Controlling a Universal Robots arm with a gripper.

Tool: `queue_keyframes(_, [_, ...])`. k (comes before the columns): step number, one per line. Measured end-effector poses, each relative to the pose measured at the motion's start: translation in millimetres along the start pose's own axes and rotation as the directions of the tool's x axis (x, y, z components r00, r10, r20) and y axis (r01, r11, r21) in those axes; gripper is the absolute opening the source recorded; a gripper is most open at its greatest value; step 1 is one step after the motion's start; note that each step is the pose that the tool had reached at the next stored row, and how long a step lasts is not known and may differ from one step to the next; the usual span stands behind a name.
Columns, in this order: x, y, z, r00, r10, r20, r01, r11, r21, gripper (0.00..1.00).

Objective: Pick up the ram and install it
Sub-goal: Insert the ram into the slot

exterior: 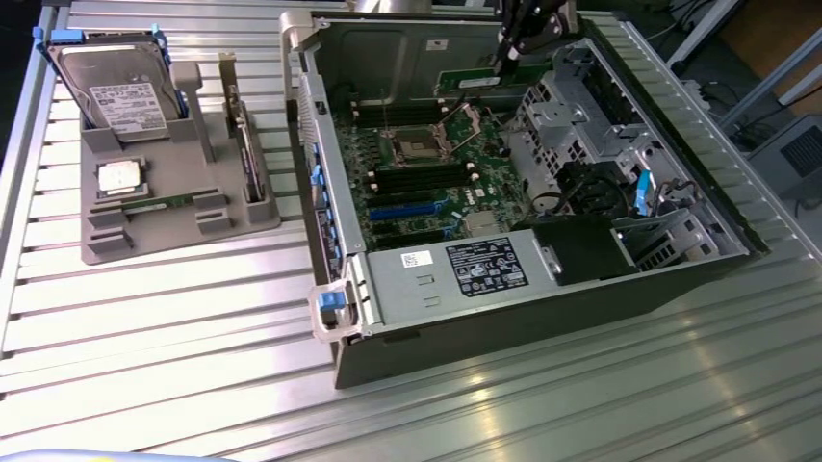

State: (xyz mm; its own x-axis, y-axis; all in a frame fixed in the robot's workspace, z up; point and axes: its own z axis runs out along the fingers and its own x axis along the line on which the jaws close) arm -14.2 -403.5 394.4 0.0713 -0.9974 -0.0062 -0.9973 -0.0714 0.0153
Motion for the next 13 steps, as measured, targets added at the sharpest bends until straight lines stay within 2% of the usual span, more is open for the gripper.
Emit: queue_keyframes(13, [0.0, 0.7, 7.1, 1.0, 0.0, 0.0001, 0.0, 1.0, 0.0, 0.13])
